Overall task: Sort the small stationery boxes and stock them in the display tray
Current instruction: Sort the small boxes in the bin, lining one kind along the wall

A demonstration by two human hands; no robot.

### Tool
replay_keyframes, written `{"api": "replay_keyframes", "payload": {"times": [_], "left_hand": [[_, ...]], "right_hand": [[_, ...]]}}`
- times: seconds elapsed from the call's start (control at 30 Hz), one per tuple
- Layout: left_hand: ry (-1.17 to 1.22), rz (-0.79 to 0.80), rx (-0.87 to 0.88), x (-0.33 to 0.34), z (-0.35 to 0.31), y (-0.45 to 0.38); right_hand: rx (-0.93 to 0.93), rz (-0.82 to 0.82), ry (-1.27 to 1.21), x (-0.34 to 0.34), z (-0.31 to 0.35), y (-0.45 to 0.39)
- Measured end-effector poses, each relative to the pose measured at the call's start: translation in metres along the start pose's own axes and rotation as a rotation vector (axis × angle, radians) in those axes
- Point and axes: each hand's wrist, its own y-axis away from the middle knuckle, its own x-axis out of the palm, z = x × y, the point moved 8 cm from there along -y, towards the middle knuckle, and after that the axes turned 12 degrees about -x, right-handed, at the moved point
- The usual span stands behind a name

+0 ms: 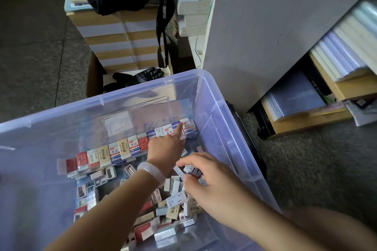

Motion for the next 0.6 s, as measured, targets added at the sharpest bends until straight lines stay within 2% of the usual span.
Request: {"api": "replay_keyframes", "payload": {"times": [0.1, 0.17, 0.3, 0.4, 0.6], "left_hand": [[0.073, -0.051, 0.003, -0.01, 0.018, 0.015], [0.237, -0.009, -0.036, -0.009, 0.039, 0.029], [0.615, 0.309, -0.162, 0.029, 0.092, 0.057], [0.64, 0.408, -0.116, 0.041, 0.117, 0.082], [0.499, 0.593, -0.035, 0.056, 0.125, 0.116]], "right_hand": [[0.058, 0.018, -0.015, 0.004, -0.006, -0.003], [0.103, 0.047, -0.008, 0.007, -0.013, -0.005], [0.16, 0.109, 0.024, 0.01, -0.02, -0.011], [0.176, 0.2, 0.099, 0.016, -0.015, -0.018], [0.044, 0.627, 0.485, 0.065, -0.019, -0.04]]}}
